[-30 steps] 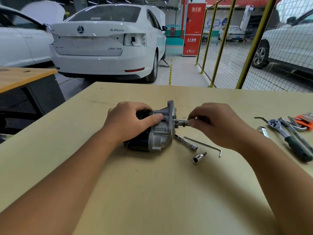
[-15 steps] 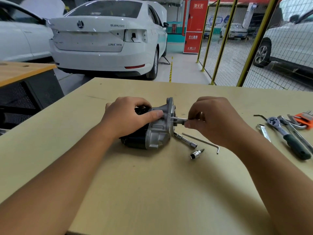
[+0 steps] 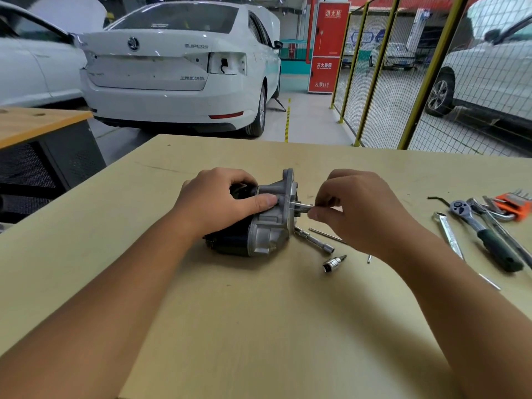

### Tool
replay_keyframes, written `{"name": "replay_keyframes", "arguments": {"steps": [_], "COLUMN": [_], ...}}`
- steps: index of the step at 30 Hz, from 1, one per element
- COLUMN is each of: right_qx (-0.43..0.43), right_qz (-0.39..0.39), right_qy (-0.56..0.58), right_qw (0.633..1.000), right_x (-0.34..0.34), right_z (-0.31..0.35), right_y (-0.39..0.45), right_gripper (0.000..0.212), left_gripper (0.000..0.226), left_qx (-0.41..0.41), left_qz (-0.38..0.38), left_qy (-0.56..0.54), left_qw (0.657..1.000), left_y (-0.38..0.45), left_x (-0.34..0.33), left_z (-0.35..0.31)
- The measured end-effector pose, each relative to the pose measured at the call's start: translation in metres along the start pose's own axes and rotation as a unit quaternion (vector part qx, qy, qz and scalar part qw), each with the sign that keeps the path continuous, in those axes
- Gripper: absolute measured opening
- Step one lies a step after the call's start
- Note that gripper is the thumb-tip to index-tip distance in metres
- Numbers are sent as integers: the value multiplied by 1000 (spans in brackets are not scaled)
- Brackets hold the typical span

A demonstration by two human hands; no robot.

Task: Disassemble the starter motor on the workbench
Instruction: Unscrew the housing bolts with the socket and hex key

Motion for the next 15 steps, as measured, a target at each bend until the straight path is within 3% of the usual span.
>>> {"name": "replay_keyframes", "arguments": {"steps": [7,15], "right_qx": [11,12], "right_qz": [-28,-6], "right_qy": [81,36], "right_qw": [996,999], "right_x": [-1,-2], "right_z": [-6,-4], "right_y": [-1,1], "right_gripper": [10,16], "left_gripper": [76,75], "left_qx": [8,7], "left_qz": [-2,-1], "left_qy": [28,23], "left_qw": [1000,1000], "left_y": [-2,-2], "left_x": [-2,-1], "left_z": [-3,-4]}}
Point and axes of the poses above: each hand's wrist, its own y-axis towards the middle knuckle, its own x-axis out of the back of the hand, z = x × y, the point moved 2 cm from there along y, towards the middle knuckle, and after that the axes turned 15 degrees about z, right-handed, at the moved point
